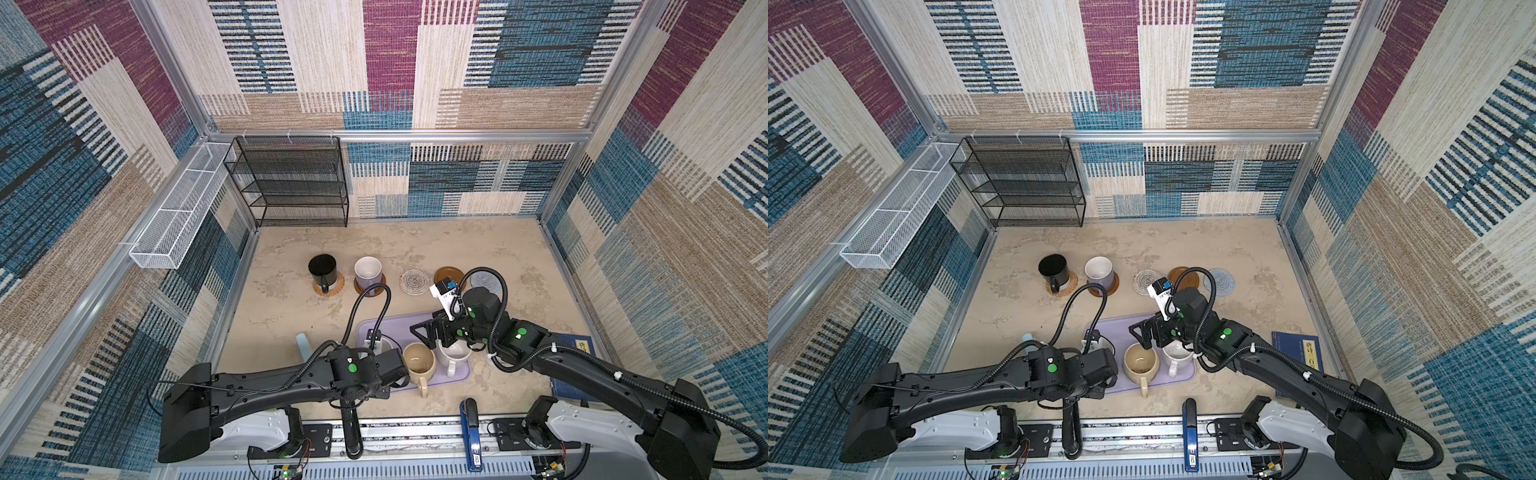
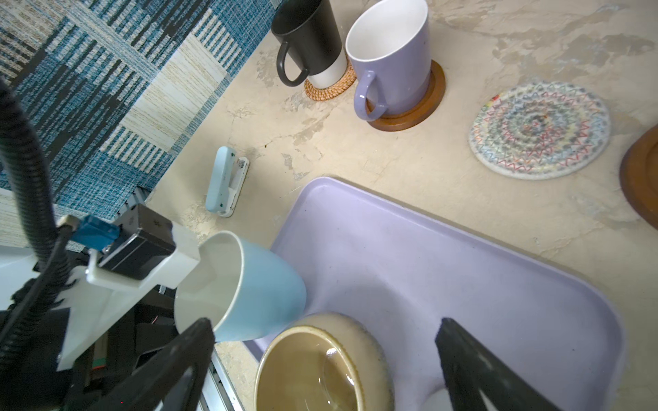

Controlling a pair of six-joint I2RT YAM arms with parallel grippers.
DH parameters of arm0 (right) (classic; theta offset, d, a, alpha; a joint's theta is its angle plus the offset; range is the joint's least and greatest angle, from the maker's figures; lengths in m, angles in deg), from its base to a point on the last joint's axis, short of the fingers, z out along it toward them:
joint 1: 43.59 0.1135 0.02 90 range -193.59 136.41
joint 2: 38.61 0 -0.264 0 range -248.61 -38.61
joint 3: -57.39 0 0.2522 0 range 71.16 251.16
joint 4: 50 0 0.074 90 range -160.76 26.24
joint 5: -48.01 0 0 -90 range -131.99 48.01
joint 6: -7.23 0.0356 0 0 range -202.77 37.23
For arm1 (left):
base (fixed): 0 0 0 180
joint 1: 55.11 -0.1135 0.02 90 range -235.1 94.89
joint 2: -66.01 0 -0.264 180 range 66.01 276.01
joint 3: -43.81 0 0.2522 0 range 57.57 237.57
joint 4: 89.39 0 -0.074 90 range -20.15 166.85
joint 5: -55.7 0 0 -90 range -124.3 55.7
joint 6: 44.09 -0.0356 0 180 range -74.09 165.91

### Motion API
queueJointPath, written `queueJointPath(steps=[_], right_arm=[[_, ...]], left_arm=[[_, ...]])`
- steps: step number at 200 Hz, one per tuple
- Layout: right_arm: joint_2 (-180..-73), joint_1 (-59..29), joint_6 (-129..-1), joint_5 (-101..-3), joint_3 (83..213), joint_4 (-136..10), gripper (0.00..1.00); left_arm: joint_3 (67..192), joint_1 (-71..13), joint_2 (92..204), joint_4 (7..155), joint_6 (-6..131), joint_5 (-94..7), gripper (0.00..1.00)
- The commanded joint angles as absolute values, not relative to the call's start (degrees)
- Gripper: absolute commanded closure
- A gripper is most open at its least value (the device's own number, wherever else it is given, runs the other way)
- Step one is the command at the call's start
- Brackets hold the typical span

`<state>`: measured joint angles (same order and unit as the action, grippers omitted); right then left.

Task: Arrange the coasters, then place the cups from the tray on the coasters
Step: 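Lower the left gripper onto the light blue mug rim on the tray, then close the left gripper on the light blue mug rim and lift it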

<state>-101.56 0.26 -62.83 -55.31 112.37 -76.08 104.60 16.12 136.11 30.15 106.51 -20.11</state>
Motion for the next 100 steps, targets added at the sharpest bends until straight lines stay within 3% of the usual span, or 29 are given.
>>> queueJointPath(steps=[1, 100], right_arm=[[-101.72, 0.35, -61.68, -54.24, 113.23, -73.78, 0.00], [-102.84, -0.17, -61.39, -53.88, 115.96, -70.26, 0.01]], left_arm=[[106.07, 15.94, 135.53, 29.96, 104.38, -17.33, 1.00], [112.52, 11.40, 132.18, 23.47, 99.04, -18.04, 1.00]])
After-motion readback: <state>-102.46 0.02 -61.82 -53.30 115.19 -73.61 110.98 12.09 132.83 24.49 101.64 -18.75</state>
